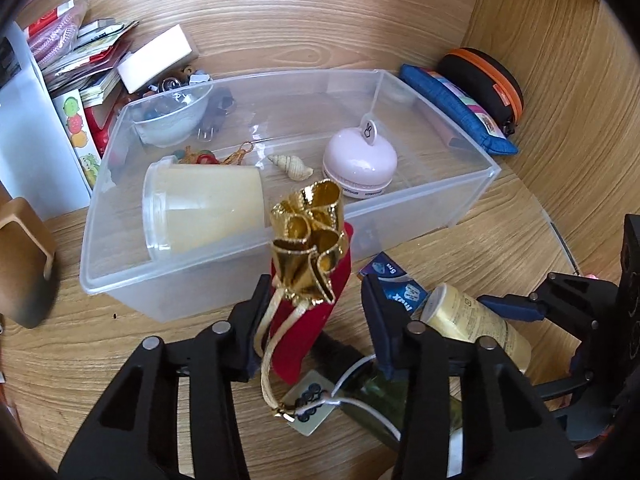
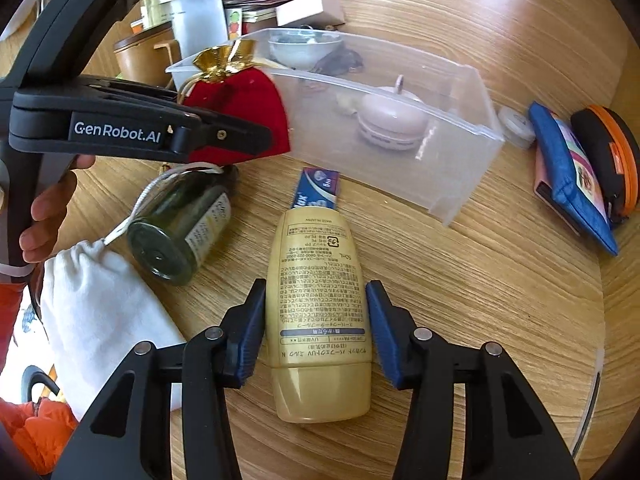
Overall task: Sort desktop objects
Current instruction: 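Close the right gripper on the yellow tube while the left gripper closes on the red pouch, then carry the red pouch with the left gripper while the right gripper carries the tube to the bin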
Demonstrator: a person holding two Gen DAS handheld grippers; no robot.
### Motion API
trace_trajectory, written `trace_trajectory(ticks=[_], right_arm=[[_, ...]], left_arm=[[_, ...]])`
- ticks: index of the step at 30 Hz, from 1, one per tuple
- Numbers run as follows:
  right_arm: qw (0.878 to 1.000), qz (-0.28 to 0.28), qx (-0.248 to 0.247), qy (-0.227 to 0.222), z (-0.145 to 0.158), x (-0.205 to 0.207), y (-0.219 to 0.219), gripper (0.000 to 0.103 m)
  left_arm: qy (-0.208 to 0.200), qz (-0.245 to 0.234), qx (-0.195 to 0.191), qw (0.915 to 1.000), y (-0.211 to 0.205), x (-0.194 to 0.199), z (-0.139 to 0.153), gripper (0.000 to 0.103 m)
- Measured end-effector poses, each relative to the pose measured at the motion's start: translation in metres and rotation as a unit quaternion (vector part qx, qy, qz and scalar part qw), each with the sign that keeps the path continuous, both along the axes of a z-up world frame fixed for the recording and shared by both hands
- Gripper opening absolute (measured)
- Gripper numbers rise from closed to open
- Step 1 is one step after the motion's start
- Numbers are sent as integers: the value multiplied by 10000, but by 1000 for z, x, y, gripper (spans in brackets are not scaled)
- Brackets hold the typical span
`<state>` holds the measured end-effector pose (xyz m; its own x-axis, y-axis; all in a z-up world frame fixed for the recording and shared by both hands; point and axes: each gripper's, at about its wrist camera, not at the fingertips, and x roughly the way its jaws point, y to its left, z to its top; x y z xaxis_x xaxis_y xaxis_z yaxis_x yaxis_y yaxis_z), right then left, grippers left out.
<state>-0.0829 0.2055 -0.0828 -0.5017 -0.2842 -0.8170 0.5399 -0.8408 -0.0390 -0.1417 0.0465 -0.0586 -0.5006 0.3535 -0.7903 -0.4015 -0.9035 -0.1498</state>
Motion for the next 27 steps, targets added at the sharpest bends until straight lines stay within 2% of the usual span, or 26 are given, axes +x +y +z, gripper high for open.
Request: trace_trajectory(ticks=[3, 4, 8, 13, 27], right_arm=[[10000, -73, -47, -23, 0, 0, 5, 45], [10000, -84, -46, -22, 1, 1, 6, 45], [9999, -149, -65, -40, 1, -1, 10, 45], [9995, -251, -167, -69, 4, -1, 16, 45], [9984, -375, -303, 288, 35, 2, 26, 45]], left_arm=[[3, 8, 32, 10000, 2, -1, 1, 29], [18, 13, 40, 10000, 2, -1, 2, 21], [130, 7, 20, 9999, 3, 0, 5, 16], [350, -6, -47, 9994, 4, 4, 15, 15], [699, 31, 39, 9975, -8, 18, 44, 14]])
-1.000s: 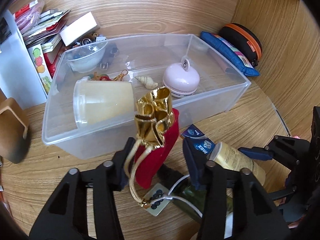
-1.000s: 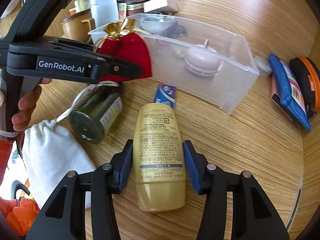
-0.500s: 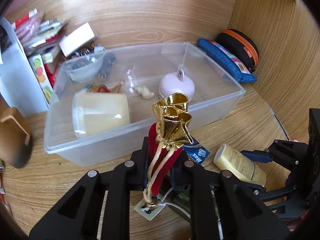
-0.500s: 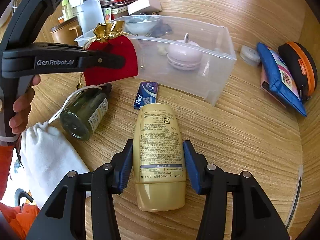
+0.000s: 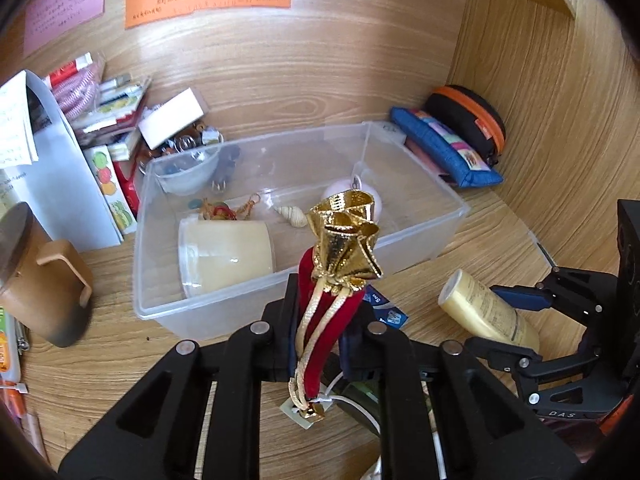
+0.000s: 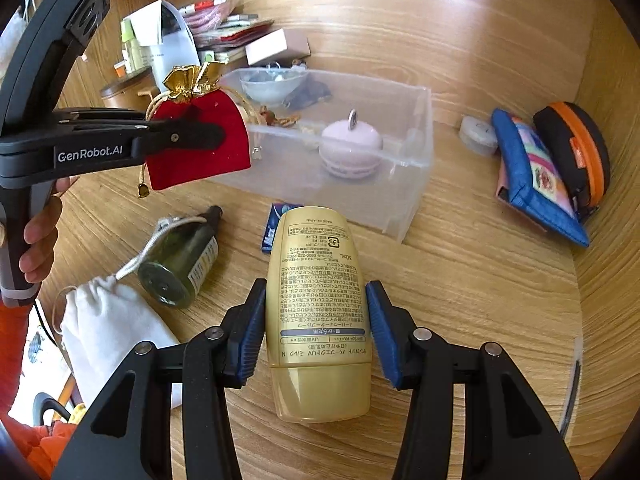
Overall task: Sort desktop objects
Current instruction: 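Carry the red pouch with the left gripper while the right gripper carries the tube to the bin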
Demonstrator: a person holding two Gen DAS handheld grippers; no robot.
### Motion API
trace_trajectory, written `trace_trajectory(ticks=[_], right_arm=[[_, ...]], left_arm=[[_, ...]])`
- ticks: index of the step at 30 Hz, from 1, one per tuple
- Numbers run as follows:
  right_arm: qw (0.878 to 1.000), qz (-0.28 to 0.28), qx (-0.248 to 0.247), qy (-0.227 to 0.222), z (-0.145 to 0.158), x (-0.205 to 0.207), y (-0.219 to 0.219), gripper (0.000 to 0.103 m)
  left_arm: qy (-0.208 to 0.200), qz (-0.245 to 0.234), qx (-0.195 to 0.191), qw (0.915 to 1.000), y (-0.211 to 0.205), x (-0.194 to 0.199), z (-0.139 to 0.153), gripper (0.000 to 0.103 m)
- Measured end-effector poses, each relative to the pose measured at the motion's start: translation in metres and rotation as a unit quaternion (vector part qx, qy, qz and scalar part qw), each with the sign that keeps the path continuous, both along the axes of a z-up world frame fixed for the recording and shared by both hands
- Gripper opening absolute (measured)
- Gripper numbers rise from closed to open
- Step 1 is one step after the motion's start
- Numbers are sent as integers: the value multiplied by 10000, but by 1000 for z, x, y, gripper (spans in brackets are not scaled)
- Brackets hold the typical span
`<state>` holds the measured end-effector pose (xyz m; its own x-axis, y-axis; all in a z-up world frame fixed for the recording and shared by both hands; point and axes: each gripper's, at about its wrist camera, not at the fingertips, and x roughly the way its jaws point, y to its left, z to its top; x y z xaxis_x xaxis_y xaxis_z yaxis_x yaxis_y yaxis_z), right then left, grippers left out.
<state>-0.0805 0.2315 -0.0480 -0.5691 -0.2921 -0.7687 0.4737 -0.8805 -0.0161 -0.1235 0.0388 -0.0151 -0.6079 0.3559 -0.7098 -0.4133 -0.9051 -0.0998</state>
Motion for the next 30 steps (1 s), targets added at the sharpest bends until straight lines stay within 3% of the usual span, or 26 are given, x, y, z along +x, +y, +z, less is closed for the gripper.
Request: trace_trajectory(ticks=[15, 30], right_arm=[[9987, -7, -12, 507, 44, -6, -8, 45], [9960, 54, 12, 896, 79, -30, -26, 45]], left_arm=[[397, 143, -99, 9991, -12, 25, 37, 14], [650, 252, -51, 9976, -30, 25, 65, 14]])
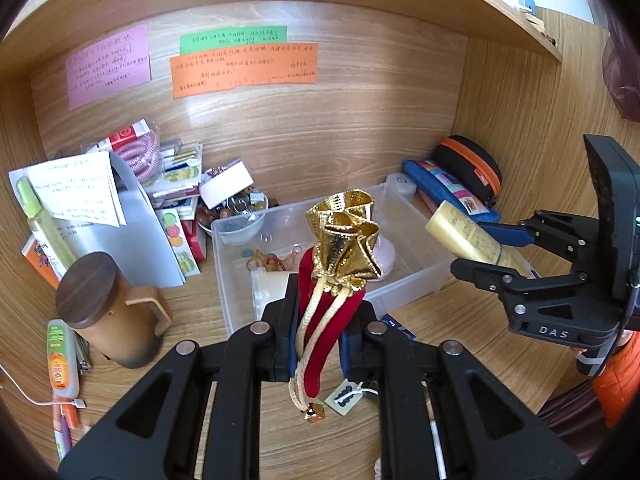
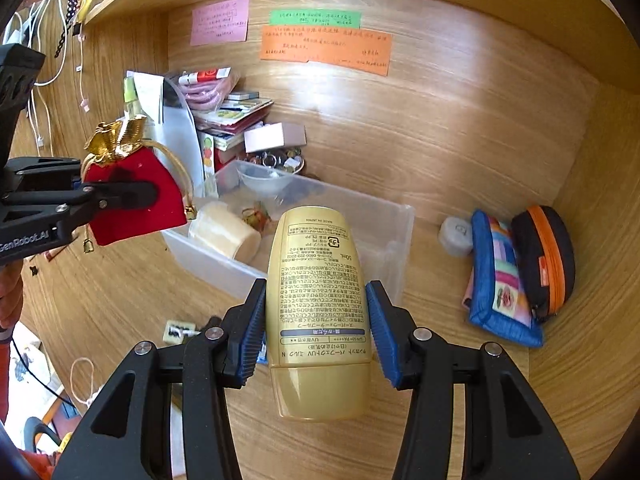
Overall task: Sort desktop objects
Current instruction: 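Carry the red pouch with the left gripper while the right gripper carries the tube to the bin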
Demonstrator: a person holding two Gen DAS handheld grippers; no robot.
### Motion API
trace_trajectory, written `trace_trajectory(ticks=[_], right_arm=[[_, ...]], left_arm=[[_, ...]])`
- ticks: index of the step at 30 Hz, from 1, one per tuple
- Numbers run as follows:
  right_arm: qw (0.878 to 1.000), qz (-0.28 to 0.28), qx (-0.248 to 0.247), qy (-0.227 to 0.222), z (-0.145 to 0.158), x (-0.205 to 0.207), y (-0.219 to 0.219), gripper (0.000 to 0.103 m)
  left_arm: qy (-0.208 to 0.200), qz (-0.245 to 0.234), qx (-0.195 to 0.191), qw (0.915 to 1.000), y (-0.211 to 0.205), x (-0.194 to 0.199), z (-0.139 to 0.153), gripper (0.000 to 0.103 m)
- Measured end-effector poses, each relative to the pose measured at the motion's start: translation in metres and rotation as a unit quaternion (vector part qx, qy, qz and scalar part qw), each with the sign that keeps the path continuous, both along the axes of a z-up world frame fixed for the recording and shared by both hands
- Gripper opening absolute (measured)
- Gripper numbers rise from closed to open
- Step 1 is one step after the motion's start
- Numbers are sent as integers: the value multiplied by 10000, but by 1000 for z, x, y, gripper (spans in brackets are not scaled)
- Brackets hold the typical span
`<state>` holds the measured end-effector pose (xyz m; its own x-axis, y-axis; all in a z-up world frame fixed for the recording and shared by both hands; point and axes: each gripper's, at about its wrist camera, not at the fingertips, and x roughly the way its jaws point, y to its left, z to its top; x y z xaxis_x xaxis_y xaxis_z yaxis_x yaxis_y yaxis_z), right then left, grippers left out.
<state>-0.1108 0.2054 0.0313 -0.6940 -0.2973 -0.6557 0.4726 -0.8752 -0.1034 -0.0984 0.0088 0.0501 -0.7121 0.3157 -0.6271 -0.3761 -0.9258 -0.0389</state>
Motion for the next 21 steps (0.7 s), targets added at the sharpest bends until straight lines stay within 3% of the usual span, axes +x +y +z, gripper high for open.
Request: trace_trajectory(ticks=[21], right_arm=[[9999, 125, -19, -81, 1, -56, -31, 45]], left_arm=[[-61, 47, 34, 10000, -12, -54, 3, 14]])
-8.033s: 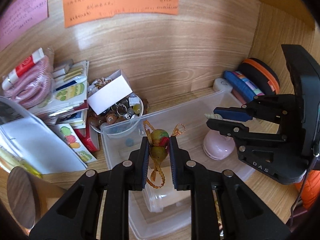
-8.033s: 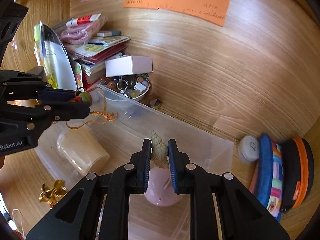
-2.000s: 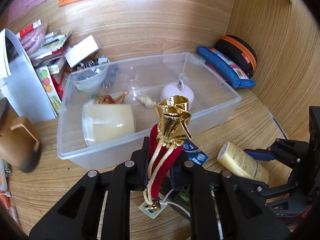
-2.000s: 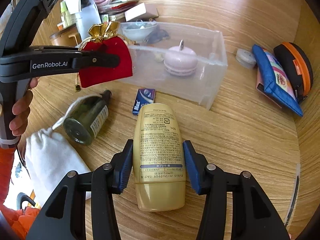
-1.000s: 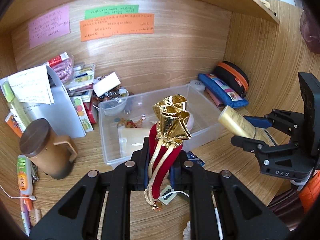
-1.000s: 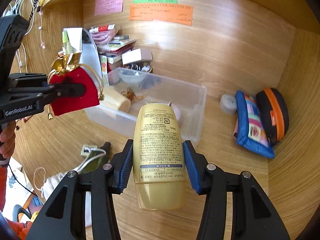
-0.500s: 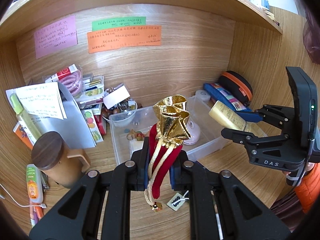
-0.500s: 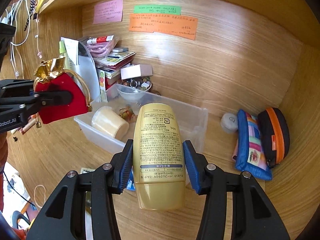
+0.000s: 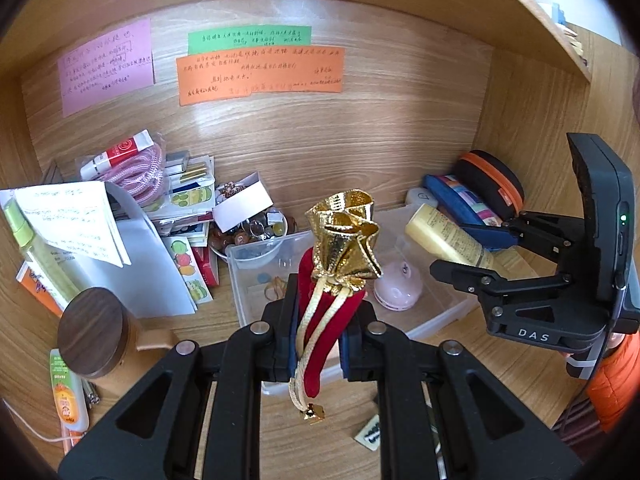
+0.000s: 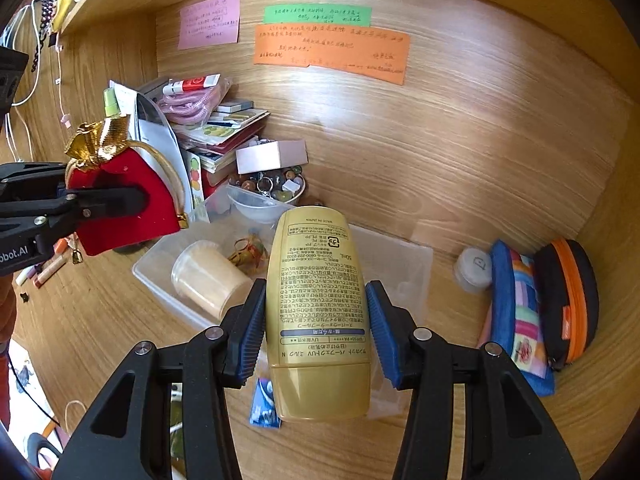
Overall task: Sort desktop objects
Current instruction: 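Carry the red pouch with the left gripper while the right gripper carries the tube to the bin, then open the left gripper to drop the pouch while the right gripper releases the tube in the bin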
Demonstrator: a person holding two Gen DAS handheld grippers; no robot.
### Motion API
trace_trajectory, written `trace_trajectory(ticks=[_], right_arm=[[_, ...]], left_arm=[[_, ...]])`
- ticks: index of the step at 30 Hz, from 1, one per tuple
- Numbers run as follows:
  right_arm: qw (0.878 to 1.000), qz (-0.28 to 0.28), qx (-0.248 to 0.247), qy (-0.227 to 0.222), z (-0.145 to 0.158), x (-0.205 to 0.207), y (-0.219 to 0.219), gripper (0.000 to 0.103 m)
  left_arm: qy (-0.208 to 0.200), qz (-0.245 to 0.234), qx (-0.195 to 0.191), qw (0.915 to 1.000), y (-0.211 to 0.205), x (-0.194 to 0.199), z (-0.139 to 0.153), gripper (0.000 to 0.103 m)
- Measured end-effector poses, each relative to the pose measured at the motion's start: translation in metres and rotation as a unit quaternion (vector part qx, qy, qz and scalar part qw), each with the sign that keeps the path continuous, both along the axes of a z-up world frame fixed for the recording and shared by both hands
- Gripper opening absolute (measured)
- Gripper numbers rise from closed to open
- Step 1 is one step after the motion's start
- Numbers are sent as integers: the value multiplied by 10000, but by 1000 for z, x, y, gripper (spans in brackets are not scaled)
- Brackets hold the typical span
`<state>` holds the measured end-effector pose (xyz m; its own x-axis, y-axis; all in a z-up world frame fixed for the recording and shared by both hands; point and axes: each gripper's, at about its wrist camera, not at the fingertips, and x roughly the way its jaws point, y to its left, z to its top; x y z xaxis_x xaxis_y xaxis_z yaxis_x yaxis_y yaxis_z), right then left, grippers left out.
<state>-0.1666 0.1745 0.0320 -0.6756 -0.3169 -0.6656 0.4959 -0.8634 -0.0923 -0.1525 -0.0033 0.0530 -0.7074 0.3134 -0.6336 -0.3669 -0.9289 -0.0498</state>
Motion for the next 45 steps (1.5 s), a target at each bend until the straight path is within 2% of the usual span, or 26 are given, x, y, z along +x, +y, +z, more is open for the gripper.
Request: trace_trajectory(ticks=[11, 21, 30, 39, 45], right_arm=[[9998, 53, 58, -174, -13, -40, -17, 45], [9988, 134, 192, -421, -35, -66, -30, 45], [9970, 309, 312, -636, -56, -73, -41, 45], [9944, 431, 645, -724, -70, -78, -49, 45], [9925, 469, 837, -764, -79, -81, -54, 45]], left_arm=[[-204, -107, 50, 9997, 2, -41, -15, 14], [-503, -156, 5, 9986, 8, -72, -41, 14], [-837, -160, -142, 9963, 16, -93, -68, 14], [-1124, -219, -159, 9933, 20, -105, -89, 14], [-1195, -267, -149, 9924, 21, -105, -91, 14]])
